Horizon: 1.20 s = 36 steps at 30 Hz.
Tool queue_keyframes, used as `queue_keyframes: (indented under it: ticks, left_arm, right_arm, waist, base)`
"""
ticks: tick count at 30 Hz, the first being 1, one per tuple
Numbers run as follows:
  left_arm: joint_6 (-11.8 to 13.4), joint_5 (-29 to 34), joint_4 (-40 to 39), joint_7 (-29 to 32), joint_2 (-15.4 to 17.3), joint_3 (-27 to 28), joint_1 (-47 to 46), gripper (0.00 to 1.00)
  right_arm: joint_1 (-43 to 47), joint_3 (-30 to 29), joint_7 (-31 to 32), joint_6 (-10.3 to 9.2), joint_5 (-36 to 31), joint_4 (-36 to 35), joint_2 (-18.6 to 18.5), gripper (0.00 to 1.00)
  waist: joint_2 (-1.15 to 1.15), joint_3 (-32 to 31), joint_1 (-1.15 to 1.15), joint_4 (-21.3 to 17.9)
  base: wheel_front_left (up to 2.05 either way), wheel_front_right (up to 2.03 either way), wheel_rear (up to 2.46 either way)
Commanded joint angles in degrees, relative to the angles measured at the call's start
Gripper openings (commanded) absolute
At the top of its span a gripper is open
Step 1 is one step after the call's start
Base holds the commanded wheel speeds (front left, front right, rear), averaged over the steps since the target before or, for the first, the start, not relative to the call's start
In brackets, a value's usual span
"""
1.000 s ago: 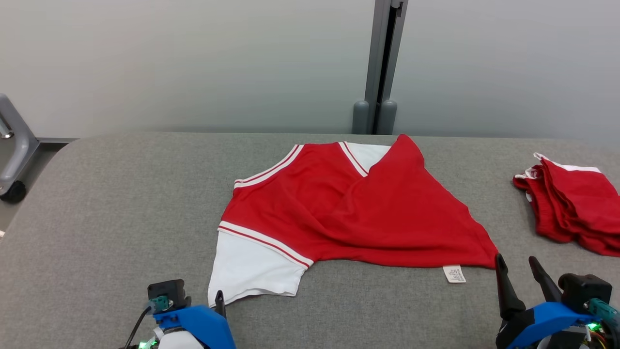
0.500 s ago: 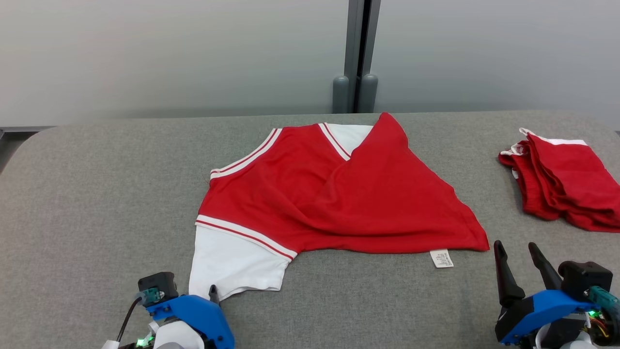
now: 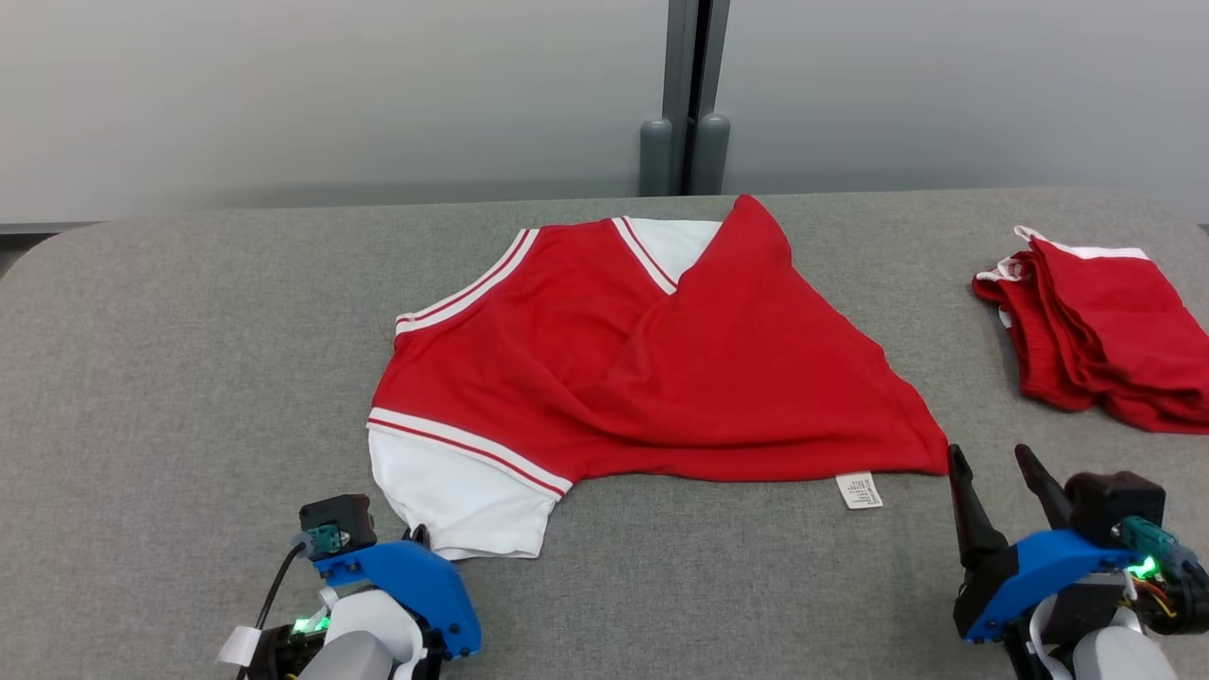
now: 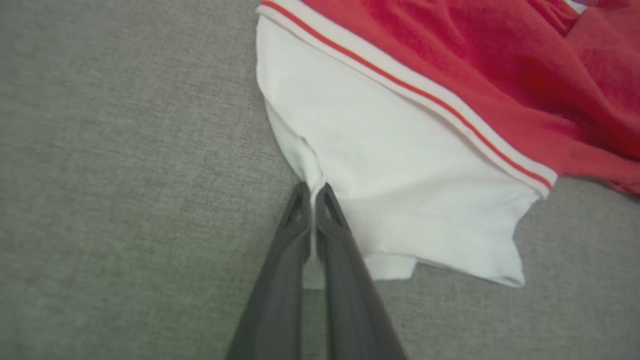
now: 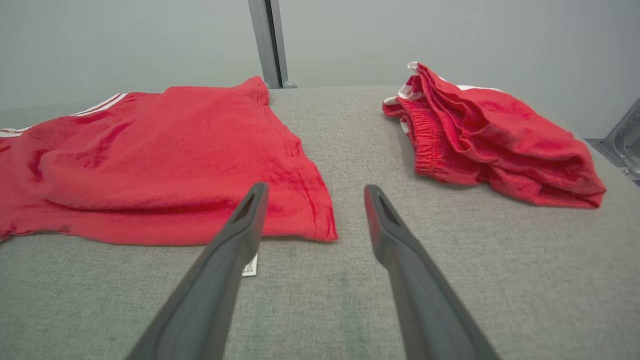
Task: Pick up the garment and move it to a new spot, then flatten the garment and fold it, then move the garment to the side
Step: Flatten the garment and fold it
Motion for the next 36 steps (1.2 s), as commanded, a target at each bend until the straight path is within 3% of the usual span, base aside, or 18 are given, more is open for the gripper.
queue_keyframes:
  ticks: [1, 11, 17, 18, 26, 27, 28, 29, 30, 36]
  left_arm:
    - [-0.26, 0.18, 0.47, -0.07, -0.3, -0.19, -0.71, 0.0]
    - [-0.7, 1.84, -1.57, -4.89, -0.2, -0.73, -3.15, 0.0]
    - [-0.02, 2.48, -5.0, -6.05, 0.29, -0.95, -3.21, 0.0]
    - [0.49, 2.67, -7.58, -6.01, 0.59, -1.17, -2.47, 0.0]
    - [1.58, 2.93, -11.05, -5.66, 1.54, -1.57, -1.07, 0.0]
    - [1.62, 2.93, -11.41, -5.62, 1.72, -1.58, -0.96, 0.0]
    - [1.65, 2.92, -11.77, -5.62, 1.88, -1.55, -0.91, 0.0]
    - [1.82, 2.91, -12.09, -5.65, 2.01, -1.55, -0.87, 0.0]
    - [1.93, 2.87, -12.4, -5.55, 2.05, -1.57, -0.74, 0.0]
    - [1.94, 3.05, -13.89, -6.12, 2.75, -1.71, -0.41, 0.0]
  right_arm:
    - [-1.02, -0.27, 0.12, 0.01, -0.49, 0.33, -0.16, 1.0]
    - [-9.07, -3.45, 9.24, 0.01, -7.08, 9.39, -1.79, 1.0]
    - [-13.51, -3.13, 9.8, 0.01, -6.15, 15.6, -3.81, 1.0]
    - [-16.38, -3.02, 10.63, 0.01, -5.46, 20.78, -4.71, 1.0]
    - [-18.86, 0.13, 12.81, 0.03, -4.32, 29.35, -3.71, 0.98]
    - [-18.93, 0.53, 12.95, 0.06, -4.04, 29.92, -3.63, 0.52]
    - [-19.03, 0.89, 13.06, 0.08, -3.91, 30.54, -3.58, 0.34]
    - [-19.17, 1.2, 13.03, 0.07, -3.74, 31.0, -3.6, 0.06]
    - [-19.27, 1.43, 12.89, 0.07, -3.67, 31.41, -3.66, 0.0]
    - [-20.51, 1.86, 9.51, 0.01, -3.21, 32.48, -4.17, 0.0]
  waist:
    - [-0.01, 0.13, 0.0, 0.12]
    - [-0.01, 1.28, 0.0, 2.63]
    - [-0.01, 2.65, 0.0, 4.42]
    - [-0.01, 3.58, 0.0, 5.2]
    - [-0.01, 3.82, 0.0, 5.93]
    - [-0.01, 3.73, 0.0, 5.9]
    - [-0.01, 3.64, 0.0, 5.84]
    - [-0.01, 3.5, 0.0, 5.74]
    - [-0.01, 3.4, 0.0, 5.66]
    - [-0.01, 2.62, 0.0, 5.16]
  base:
    - [0.0, 0.0, 0.0]
    - [0.0, 0.0, 0.0]
    - [0.0, 0.0, 0.0]
    - [0.0, 0.0, 0.0]
    - [0.0, 0.0, 0.0]
    - [0.0, 0.0, 0.0]
    - [0.0, 0.0, 0.0]
    - [0.0, 0.0, 0.0]
    - [0.0, 0.0, 0.0]
    - [0.0, 0.0, 0.0]
